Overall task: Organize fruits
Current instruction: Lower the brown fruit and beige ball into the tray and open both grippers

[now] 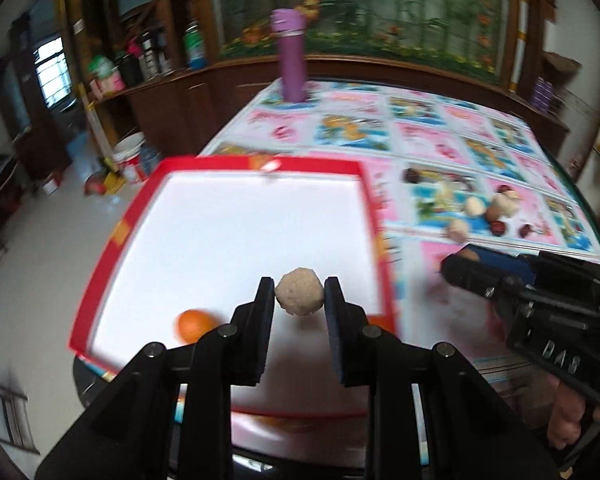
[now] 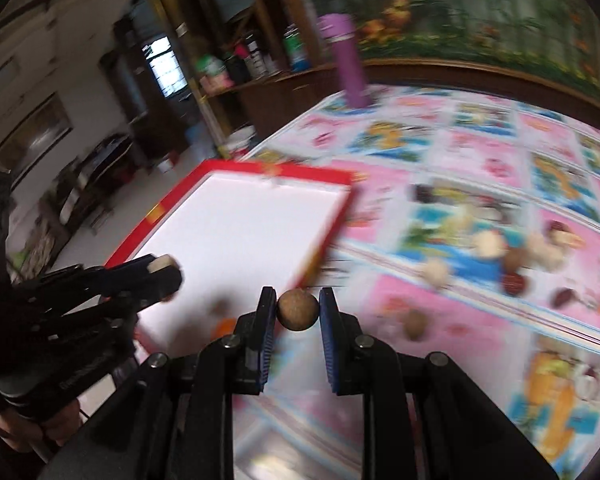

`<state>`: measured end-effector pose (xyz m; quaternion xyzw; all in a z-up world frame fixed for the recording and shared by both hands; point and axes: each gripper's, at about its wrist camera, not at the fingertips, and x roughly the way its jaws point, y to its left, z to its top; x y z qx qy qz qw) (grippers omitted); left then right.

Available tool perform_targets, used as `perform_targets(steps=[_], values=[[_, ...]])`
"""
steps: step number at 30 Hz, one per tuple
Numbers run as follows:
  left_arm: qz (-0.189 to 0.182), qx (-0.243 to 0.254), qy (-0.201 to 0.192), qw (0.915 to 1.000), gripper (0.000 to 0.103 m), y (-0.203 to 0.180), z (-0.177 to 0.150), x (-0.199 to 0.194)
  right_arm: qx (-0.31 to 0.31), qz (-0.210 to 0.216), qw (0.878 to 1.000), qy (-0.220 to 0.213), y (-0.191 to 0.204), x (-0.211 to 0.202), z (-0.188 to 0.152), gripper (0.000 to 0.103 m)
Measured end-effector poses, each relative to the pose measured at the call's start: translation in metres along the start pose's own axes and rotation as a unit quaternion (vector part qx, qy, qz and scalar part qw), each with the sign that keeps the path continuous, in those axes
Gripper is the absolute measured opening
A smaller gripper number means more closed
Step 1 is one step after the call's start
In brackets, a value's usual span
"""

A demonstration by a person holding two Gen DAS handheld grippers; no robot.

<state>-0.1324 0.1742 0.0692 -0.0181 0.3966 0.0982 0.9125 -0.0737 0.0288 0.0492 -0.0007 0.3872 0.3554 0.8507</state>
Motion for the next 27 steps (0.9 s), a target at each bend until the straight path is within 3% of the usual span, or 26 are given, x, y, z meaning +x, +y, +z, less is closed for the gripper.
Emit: perform_targets(steps=[5,10,27], values=[[0.01,-0.016,0.008,0.9998,0.027,0.027,-0.008,0.009,-0.029,0.004,0.999,0.023,0.034,0.033,0.0,0.02],[0.004,-0.017,0.023,0.9996,0.027,0.037,-0.015,0.022,-0.036,-0.004,0.998,0.05,0.044,0.06,0.0,0.02],[0.03,-0.019,0.024,0.9991,0.028,0.047,0.001,0.036,-0.048,-0.009,0.995,0.087,0.051,0.079,0.003,0.021]])
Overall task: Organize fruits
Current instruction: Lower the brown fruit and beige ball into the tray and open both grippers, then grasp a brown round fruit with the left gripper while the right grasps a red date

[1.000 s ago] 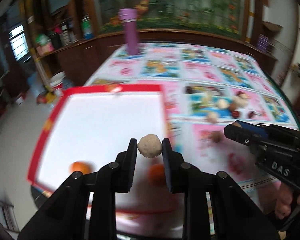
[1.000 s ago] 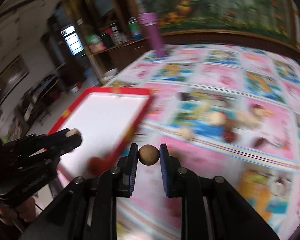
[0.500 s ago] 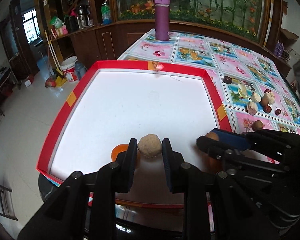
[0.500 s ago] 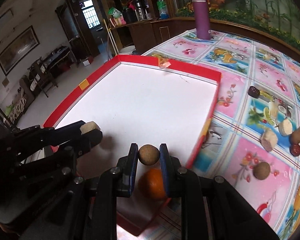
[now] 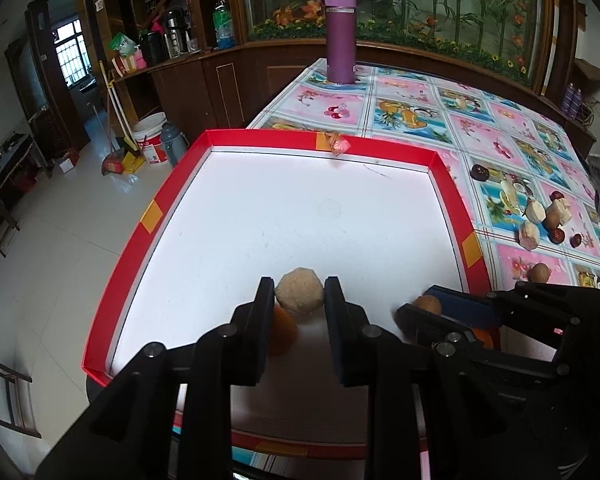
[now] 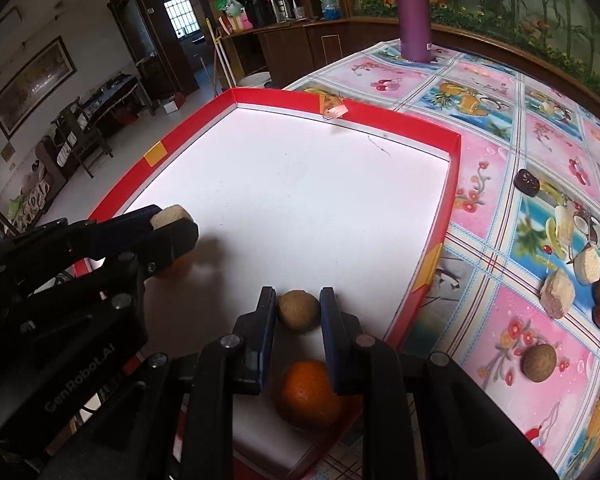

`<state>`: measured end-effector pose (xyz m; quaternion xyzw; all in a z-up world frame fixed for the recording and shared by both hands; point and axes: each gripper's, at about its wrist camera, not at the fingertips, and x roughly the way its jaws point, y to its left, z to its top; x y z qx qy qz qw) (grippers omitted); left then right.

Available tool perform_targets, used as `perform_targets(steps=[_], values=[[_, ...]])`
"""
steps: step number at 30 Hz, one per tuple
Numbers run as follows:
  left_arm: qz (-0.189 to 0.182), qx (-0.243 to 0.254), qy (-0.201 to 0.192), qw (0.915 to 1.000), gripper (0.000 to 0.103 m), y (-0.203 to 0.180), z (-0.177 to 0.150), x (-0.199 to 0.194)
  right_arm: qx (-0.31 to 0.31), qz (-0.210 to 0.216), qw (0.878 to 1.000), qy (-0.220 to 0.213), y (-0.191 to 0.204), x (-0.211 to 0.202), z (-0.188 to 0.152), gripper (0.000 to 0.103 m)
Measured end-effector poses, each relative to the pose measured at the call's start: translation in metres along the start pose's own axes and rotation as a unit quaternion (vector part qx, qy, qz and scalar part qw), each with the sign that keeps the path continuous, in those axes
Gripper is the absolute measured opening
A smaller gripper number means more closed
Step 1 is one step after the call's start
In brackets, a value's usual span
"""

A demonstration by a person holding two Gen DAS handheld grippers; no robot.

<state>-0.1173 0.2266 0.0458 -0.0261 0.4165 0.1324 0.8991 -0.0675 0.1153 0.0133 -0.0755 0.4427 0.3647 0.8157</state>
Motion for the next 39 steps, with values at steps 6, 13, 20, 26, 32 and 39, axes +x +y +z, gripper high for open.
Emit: perform_targets(steps=[6,13,20,26,32,39], values=[[-0.003,-0.019,-0.003,0.9998,0.056,0.006,0.004,-0.006,0.004,0.004,1.0,-0.018,-0.01,-0.019,0.0,0.03],[-0.028,0.002,-0.026,0.9993,0.067,-0.014,0.012,-0.025,0.043,-0.006,0.996,-0.074,-0.051,-0.06,-0.003,0.039],[-0.102,0.066,-0.033,0.9921,0.068,-0.076,0.013,-0.04,0.101,-0.066,0.989,-0.085,-0.12,-0.09,-0.031,0.041],[-0.148,0.096,-0.003,0.9843,0.068,-0.124,0.013,-0.028,0.132,-0.104,0.983,-0.068,-0.166,-0.096,-0.048,0.041],[-0.157,0.116,0.031,0.9802,0.068,-0.162,0.013,-0.007,0.137,-0.113,0.983,-0.053,-0.19,-0.087,-0.044,0.041],[-0.155,0.123,0.061,0.9784,0.068,-0.176,0.012,0.012,0.135,-0.123,0.982,-0.045,-0.197,-0.07,-0.031,0.041]])
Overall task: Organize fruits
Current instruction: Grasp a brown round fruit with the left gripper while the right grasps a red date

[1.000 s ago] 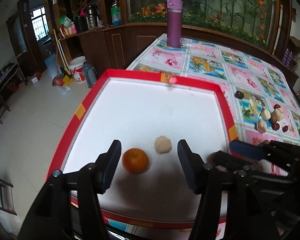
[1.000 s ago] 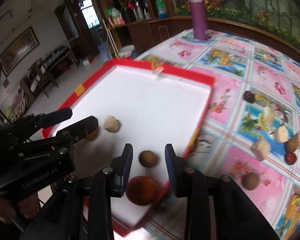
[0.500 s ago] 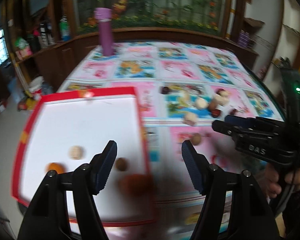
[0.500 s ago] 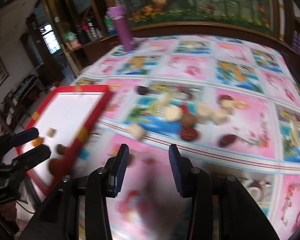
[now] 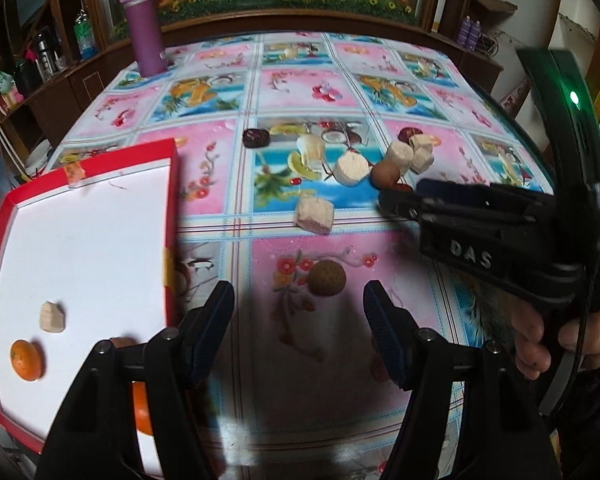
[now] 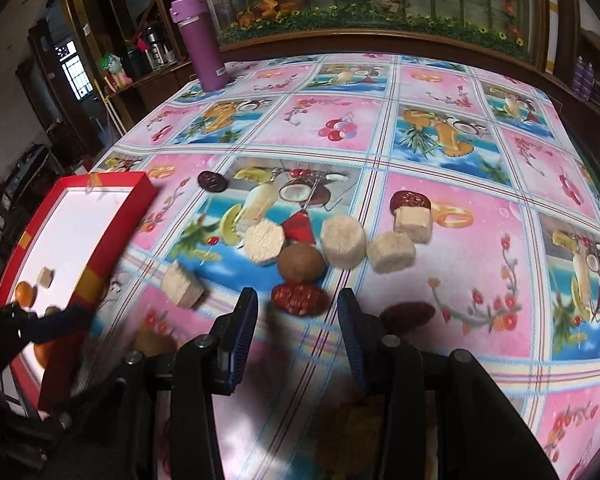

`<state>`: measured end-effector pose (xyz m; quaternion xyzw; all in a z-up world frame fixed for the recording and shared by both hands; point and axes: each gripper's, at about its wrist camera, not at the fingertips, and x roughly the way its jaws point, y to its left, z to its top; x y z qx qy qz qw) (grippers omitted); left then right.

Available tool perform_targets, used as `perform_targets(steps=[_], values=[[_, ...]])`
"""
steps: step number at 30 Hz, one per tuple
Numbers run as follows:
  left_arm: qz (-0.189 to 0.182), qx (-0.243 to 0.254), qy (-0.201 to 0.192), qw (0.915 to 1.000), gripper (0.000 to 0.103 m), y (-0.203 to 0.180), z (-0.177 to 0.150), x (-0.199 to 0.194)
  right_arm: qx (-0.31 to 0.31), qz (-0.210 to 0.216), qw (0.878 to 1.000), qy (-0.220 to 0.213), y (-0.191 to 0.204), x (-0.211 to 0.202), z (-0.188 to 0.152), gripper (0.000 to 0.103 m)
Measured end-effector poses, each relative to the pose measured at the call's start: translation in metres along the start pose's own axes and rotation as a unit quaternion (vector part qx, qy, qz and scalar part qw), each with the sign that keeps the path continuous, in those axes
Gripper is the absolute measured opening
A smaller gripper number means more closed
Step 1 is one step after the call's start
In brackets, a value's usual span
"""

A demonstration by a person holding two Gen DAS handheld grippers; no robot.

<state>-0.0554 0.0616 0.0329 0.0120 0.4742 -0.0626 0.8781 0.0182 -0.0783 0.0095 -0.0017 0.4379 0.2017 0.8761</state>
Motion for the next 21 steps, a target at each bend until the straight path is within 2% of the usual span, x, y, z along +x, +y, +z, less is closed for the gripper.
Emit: perform_targets(steps=[3,5,10,13,16,21], values=[[0.0,-0.002,0.008,1.0,0.068,-0.001,0.001,0.006,-0.001,-0.003,1.0,-0.002,-0.001,0.004,0.0,0.04],[0.0,-0.001,0.012,0.9999,0.068,-0.002,0.002,0.011,-0.009,-0.007,1.0,-0.005,0.0,0.003,-0.001,0.03],[-0.001,-0.002,0.02,0.9998,0.067,-0.006,0.005,0.021,0.001,0.006,1.0,-0.009,-0.009,0.0,-0.002,0.03],[-0.001,0.001,0.024,0.9997,0.057,-0.009,0.006,0.027,0.012,0.02,1.0,-0.007,-0.014,-0.001,-0.002,0.03],[0.006,0.004,0.021,0.9998,0.054,-0.011,0.006,0.03,0.018,0.03,0.999,-0.006,-0.015,-0.003,-0.002,0.03],[0.0,0.002,0.014,0.9999,0.031,-0.011,0.008,0.029,0.017,0.043,0.999,-0.013,-0.012,-0.007,-0.003,0.03]])
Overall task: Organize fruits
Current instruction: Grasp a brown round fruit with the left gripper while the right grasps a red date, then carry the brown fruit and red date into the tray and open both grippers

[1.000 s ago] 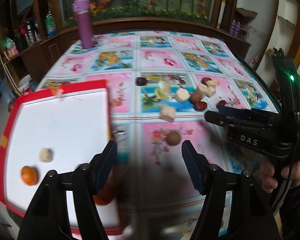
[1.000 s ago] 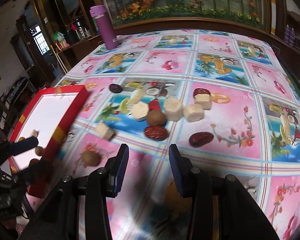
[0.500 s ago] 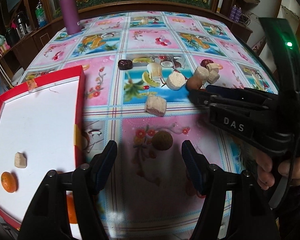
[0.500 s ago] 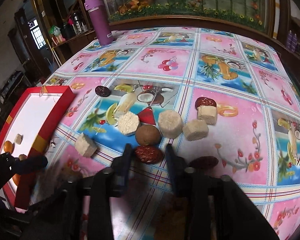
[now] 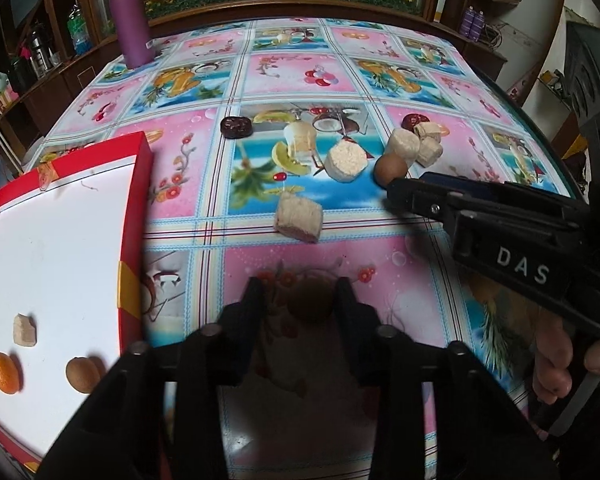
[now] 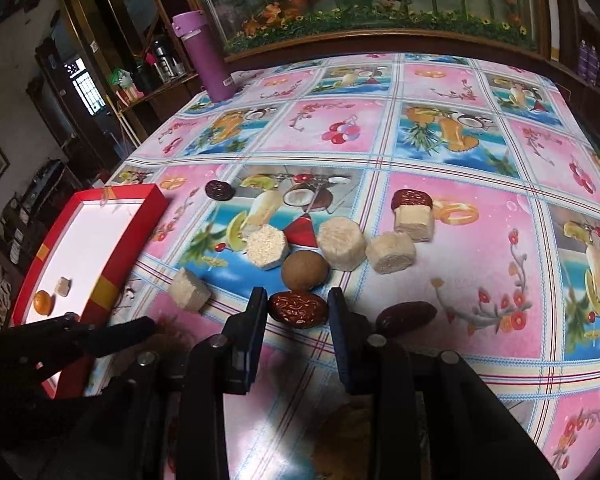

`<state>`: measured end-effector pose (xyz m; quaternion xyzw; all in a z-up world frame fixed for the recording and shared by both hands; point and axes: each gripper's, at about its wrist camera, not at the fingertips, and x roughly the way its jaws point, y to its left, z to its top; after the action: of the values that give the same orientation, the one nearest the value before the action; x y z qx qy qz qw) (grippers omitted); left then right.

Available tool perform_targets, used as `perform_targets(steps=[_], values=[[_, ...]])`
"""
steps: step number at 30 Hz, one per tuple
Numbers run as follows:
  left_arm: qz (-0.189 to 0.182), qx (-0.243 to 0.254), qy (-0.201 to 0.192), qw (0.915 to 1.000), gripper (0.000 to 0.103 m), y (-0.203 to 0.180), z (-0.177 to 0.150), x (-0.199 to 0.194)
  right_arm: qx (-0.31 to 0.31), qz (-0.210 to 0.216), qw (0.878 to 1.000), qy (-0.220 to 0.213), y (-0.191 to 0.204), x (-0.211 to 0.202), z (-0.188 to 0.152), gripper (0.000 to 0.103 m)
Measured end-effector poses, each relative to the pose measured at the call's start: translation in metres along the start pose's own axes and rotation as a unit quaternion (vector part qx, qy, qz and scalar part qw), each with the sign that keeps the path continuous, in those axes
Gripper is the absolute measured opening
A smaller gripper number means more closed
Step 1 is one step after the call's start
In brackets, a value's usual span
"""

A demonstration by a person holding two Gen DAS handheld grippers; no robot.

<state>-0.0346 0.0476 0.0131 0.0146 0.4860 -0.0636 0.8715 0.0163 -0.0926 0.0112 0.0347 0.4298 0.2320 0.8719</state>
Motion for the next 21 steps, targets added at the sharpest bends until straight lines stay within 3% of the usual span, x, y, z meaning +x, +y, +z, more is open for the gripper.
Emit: perform_targets(steps=[1,5,11,16,21], values=[[-0.002,0.002,-0.001,1.0,0.025,0.0,0.0,0.0,0.001,0.002,1.0,0.0,0.0,0.0,0.0,0.03],[-0.014,-0.005,-0.005,0.9999,0.025,0.002,-0.001,-0.003,0.008,0.019,1.0,0.0,0.0,-0.003,-0.001,0.03],[-0.016,-0.009,-0.046,0.9988,0.025,0.008,-0.001,-0.034,-0.003,0.029,0.999,-0.025,0.015,-0.016,-0.004,0.03],[0.016,-0.026,-0.09,0.9954,0.025,0.031,-0.008,-0.069,-0.029,0.05,0.998,-0.037,0.049,-0.024,-0.009,0.03],[0.076,-0.053,-0.12,0.9885,0.025,0.068,-0.02,-0.093,-0.077,0.073,0.994,-0.038,0.103,-0.022,-0.012,0.03]])
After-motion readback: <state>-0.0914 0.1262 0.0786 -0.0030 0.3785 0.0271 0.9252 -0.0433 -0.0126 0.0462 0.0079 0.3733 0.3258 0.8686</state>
